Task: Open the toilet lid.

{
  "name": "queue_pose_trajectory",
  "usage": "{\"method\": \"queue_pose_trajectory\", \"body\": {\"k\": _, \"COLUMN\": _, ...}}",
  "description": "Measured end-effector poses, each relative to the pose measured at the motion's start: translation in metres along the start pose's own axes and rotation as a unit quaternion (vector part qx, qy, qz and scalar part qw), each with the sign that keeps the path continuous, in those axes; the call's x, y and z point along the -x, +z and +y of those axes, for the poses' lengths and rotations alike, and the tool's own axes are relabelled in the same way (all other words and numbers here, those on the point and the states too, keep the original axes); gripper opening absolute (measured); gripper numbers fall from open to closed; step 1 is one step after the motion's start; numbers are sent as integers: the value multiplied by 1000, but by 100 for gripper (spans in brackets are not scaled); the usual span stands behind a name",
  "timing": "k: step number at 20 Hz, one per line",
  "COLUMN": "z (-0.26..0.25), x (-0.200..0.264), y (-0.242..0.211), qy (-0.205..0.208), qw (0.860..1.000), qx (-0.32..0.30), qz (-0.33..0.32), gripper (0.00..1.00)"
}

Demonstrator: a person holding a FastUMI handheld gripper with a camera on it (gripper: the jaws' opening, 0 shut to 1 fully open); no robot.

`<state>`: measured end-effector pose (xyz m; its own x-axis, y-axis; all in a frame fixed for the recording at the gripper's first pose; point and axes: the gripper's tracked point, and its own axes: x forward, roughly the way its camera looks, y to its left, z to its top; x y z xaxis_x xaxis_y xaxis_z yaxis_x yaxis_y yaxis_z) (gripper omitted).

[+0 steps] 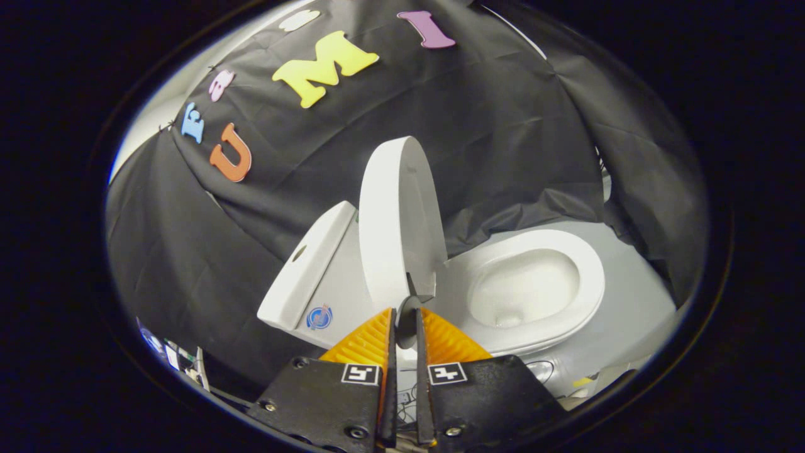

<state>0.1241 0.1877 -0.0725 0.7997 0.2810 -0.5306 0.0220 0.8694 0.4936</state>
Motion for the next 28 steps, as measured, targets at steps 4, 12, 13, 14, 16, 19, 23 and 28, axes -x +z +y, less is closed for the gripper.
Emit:
{"method": "queue_pose_trajectory", "body": {"k": 4, "z": 20, "x": -5, "y": -4, "qy": -5, "qw": 1000, "qx": 25, "qz": 0, "gripper": 15}}
{"method": "queue_pose_trajectory", "body": {"k": 12, "z": 56, "x": -19, "y": -16, "qy": -18, "qw": 996, "qx": 83, "qz": -4, "gripper": 15}}
{"method": "queue_pose_trajectory", "body": {"k": 13, "z": 61, "x": -21, "y": -18, "qy": -16, "qw": 996, "qx": 85, "qz": -3, "gripper": 15}}
{"method": "queue_pose_trajectory", "body": {"k": 14, "z": 66, "x": -22, "y": -19, "qy": -15, "qw": 996, "qx": 91, "qz": -3, "gripper": 16}}
{"method": "queue_pose_trajectory", "body": {"k": 16, "z": 74, "x": -26, "y": -22, "qy": -16, "qw": 995, "qx": 101, "qz": -4, "gripper": 16}}
{"method": "queue_pose_trajectory", "body": {"k": 19, "z": 85, "x": -31, "y": -24, "qy": -16, "qw": 994, "qx": 111, "qz": -4, "gripper": 16}}
{"method": "queue_pose_trajectory", "body": {"k": 23, "z": 99, "x": -38, "y": -31, "qy": -19, "qw": 992, "qx": 128, "qz": 1, "gripper": 16}}
{"method": "queue_pose_trajectory", "body": {"k": 28, "z": 117, "x": -47, "y": -41, "qy": -23, "qw": 989, "qx": 147, "qz": 6, "gripper": 15}}
